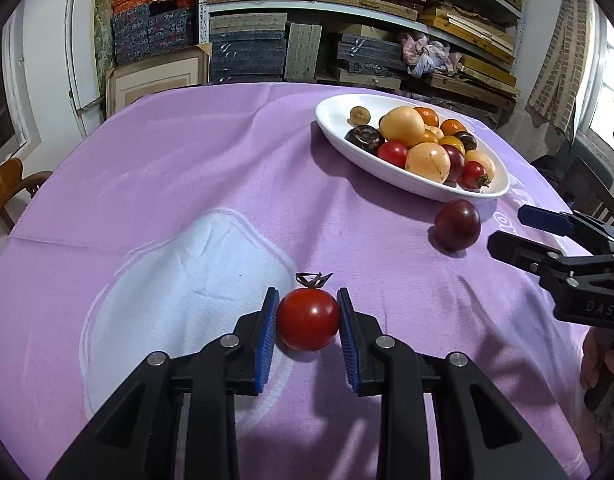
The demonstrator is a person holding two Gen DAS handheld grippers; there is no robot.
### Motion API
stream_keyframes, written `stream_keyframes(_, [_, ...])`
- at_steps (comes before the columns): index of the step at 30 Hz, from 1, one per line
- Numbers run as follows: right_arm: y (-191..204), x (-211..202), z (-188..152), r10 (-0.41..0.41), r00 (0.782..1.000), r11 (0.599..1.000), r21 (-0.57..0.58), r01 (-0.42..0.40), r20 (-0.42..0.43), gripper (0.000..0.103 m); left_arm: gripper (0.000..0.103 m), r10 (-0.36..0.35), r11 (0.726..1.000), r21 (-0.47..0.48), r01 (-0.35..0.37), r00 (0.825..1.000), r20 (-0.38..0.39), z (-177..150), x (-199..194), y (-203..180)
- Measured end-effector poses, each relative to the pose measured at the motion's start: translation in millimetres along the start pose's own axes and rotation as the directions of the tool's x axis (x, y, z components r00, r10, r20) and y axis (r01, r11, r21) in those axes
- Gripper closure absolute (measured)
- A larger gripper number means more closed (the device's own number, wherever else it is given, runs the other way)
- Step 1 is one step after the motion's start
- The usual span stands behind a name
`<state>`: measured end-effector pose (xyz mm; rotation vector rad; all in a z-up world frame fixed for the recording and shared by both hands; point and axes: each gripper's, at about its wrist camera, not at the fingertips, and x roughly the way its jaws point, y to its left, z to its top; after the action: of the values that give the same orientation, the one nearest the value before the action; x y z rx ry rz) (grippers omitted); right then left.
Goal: Organize fruits
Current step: 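Reach the left tool to the red cherry tomato and close on it, then grasp the last dark red plum with right tool while left tool lifts the tomato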
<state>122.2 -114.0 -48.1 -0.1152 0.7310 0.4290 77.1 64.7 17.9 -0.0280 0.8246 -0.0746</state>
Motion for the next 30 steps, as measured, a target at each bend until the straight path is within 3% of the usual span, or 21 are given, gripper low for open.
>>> stream_keyframes(3, [6.5,18.2,8.0,-0.004,0.999,0.999,0.036,0.006,-0.048,0.020,0.074,-0.013,1.000,0.002,0.013,1.000,-0.001,-0.3,-0.5,0.7])
stream_keyframes(9, [1.6,29.2,11.3,-0.110,0.993,0.992,0.061,0.113,-0.050,0.021,0.074,-0.033,0.999,-0.010,0.033,0.999,-0.006,-0.6,0.6,3.5])
stream_keyframes(14, [-10.9,17.6,-0.3,-0.117,0.993,0.990,0.077,0.120,-0.034,0.023,0.074,-0.043,0.999,-0.003,0.043,0.999,-0.006,-1.1,0.0,1.6])
stream_keyframes(17, [-9.1,17.1,-0.8,-0.055,0.998,0.994,0.092,0.058,-0.027,0.023,0.074,-0.048,0.999,0.001,0.048,0.999,-0.007,-1.2,0.2,0.0])
stream_keyframes(20, [0.2,26.2,4.3,0.028,0.998,0.994,0.104,-0.022,-0.061,0.036,0.074,-0.049,0.999,0.001,0.049,0.999,-0.005,-1.0,0.1,0.4])
stream_keyframes(22, [6.1,31.9,7.8,0.038,0.997,0.994,0.101,-0.031,-0.071,0.054,0.073,-0.052,0.999,-0.005,0.052,0.999,-0.009,-0.8,0.8,0.8])
stream_keyframes(24, [3.8,35.9,8.7,0.060,0.995,0.991,0.124,-0.050,-0.081,0.063,0.073,-0.054,0.999,-0.005,0.054,0.998,-0.012,-1.2,1.4,0.8])
stream_keyframes(30, [-1.3,37.1,9.4,0.076,0.995,0.983,0.170,-0.064,-0.065,0.063,0.073,-0.054,0.999,0.005,0.054,0.998,-0.014,-2.0,1.4,-1.7])
